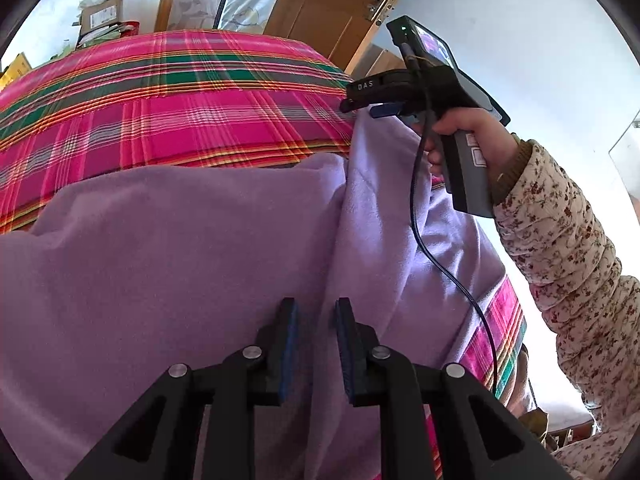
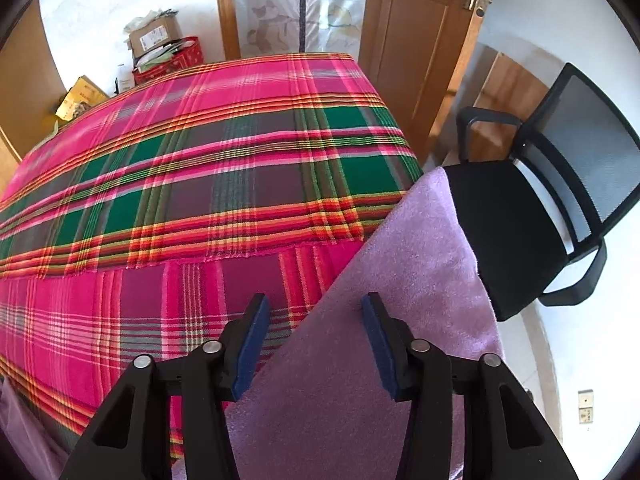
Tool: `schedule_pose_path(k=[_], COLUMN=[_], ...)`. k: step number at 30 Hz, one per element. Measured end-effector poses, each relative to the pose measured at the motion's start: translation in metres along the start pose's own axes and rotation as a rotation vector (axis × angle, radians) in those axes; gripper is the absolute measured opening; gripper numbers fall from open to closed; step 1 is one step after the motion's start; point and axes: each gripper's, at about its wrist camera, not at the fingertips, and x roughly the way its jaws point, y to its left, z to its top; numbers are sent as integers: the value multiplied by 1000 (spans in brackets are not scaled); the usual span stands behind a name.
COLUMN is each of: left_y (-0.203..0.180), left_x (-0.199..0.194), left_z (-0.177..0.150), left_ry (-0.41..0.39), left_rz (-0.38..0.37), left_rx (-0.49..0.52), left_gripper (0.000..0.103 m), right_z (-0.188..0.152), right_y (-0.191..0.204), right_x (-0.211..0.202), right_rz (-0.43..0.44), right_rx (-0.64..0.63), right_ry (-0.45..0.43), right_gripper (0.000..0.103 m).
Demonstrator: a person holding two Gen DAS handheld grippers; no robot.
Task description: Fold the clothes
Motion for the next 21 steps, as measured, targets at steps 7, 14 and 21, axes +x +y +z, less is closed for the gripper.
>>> schedule_pose_path(k=[7, 14, 21], left_y=[-3, -6, -16], left_x=[4, 1, 2], left_z=[0, -3, -8], left_ry=[9, 7, 9], left_rz=[12, 34, 78], left_rx=[8, 18, 56], left_gripper=[20, 20, 15], right_z=[-6, -16, -26], right_y=[-17, -34, -59], right_x=[-9, -40, -73], right_rz=[23, 43, 53], right_rx=[47, 75, 107], right_ry=[-26, -95, -161], right_gripper=[8, 6, 6])
